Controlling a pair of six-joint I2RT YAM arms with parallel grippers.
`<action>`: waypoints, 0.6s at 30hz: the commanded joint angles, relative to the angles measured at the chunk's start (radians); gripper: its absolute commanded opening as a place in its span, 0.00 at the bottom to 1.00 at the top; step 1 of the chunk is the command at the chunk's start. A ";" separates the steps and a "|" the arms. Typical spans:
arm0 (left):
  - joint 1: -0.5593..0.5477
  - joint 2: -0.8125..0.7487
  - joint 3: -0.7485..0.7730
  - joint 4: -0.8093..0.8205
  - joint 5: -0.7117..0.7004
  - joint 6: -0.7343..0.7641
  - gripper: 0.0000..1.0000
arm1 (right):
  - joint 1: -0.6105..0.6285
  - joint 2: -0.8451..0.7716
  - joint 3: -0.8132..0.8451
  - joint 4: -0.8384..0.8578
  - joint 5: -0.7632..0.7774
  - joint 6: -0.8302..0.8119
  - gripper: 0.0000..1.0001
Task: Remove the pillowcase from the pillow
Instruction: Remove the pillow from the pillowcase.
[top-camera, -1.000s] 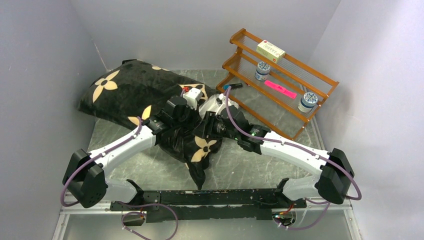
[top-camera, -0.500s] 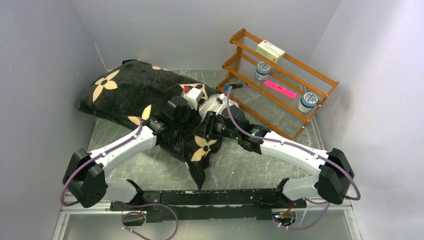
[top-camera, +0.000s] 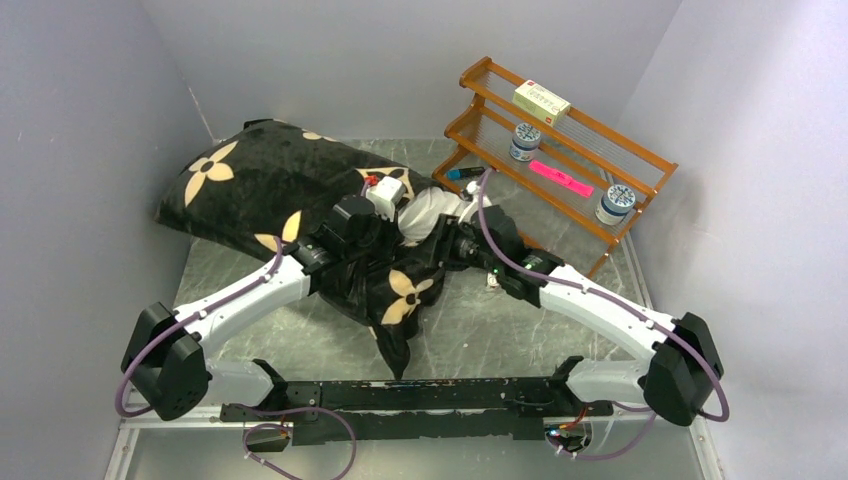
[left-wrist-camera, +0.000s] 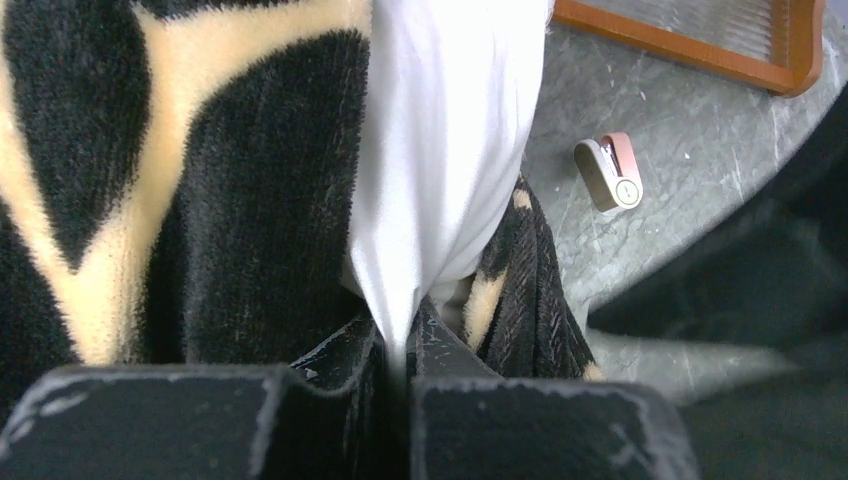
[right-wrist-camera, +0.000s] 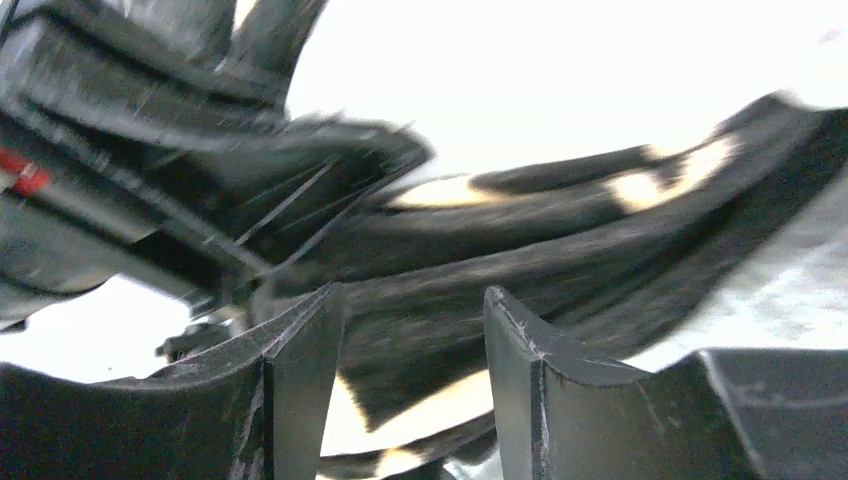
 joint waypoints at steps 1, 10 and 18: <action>-0.003 -0.035 0.027 0.032 -0.003 0.023 0.05 | -0.064 -0.076 -0.014 -0.035 0.037 -0.156 0.57; -0.003 -0.033 0.018 0.050 0.017 0.027 0.05 | -0.072 -0.023 0.018 0.038 -0.019 -0.102 0.57; -0.003 -0.035 0.018 0.053 0.036 0.031 0.05 | -0.037 0.116 0.099 0.069 -0.091 -0.045 0.56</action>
